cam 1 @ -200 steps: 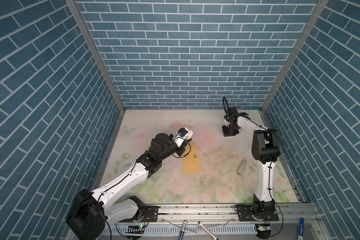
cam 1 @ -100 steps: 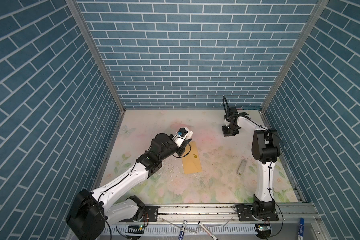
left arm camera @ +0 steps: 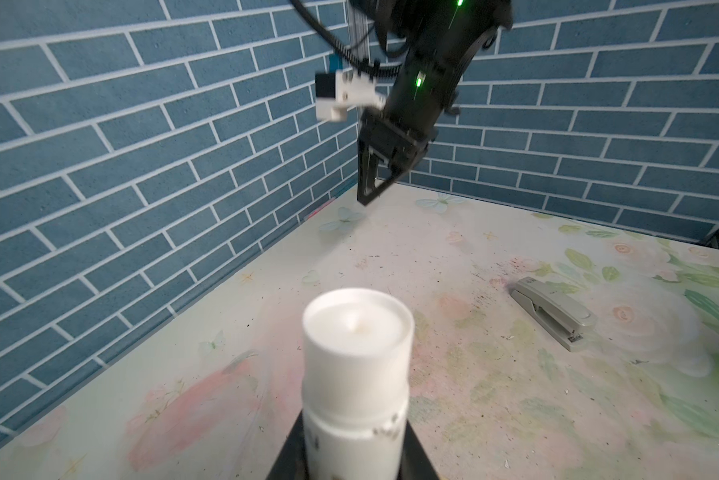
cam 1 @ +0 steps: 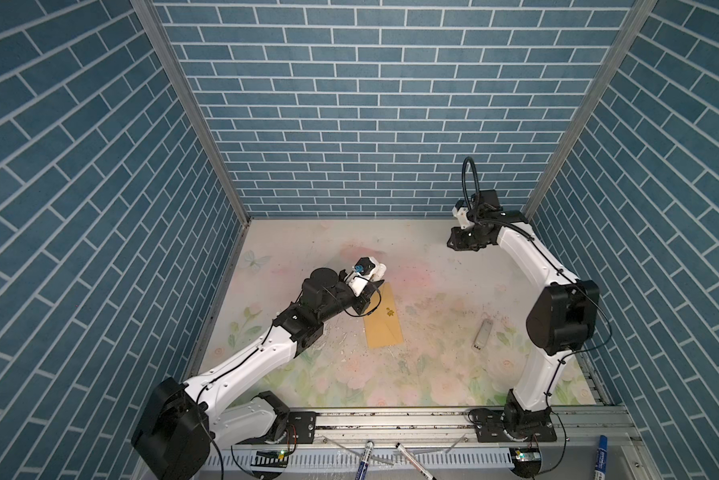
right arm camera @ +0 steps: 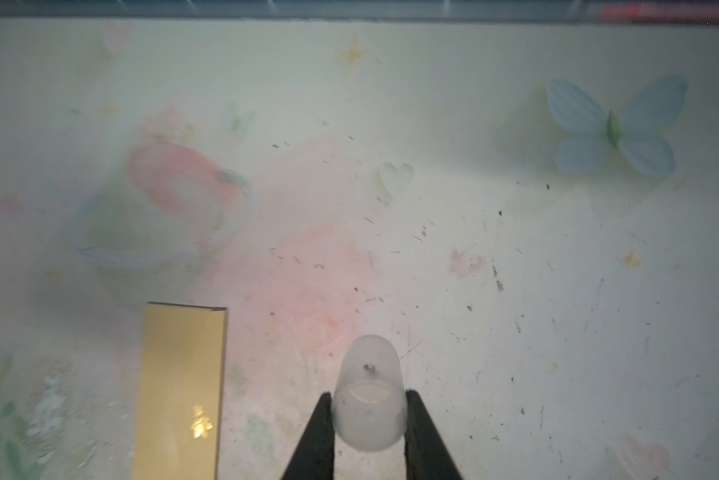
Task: Place the letter into the envelope and seal it
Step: 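Lift the clear cap with the right gripper over the left-held glue stick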
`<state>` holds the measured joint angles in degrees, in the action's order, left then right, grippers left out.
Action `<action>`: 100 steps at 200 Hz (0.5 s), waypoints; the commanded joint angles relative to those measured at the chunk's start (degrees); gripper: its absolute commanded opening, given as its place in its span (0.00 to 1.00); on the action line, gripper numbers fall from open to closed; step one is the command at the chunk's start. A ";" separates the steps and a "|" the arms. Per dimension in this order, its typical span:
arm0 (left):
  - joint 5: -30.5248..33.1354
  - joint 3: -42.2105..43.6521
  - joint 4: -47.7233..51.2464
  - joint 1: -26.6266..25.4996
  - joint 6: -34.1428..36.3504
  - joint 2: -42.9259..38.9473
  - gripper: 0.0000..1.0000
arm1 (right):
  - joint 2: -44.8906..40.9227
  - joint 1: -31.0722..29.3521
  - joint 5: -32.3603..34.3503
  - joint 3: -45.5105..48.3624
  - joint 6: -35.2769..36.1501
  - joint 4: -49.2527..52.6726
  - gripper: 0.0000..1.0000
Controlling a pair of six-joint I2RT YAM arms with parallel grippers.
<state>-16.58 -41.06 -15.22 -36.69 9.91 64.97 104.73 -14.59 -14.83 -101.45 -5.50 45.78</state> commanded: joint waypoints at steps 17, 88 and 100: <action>-1.43 0.89 -2.42 -0.14 -0.26 -0.92 0.00 | -8.04 -4.28 -13.83 0.52 1.84 5.68 0.15; -1.70 4.03 -4.62 -0.14 0.72 -1.34 0.00 | -12.12 -12.83 -24.82 -5.23 3.91 11.71 0.14; -1.74 4.14 -4.93 -0.14 0.81 -1.32 0.00 | -11.89 -13.77 -25.48 -6.30 3.99 12.29 0.14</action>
<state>-17.54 -37.76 -17.58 -36.69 10.00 64.66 94.35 -26.81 -35.55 -103.11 -4.03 54.85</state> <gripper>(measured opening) 0.282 0.259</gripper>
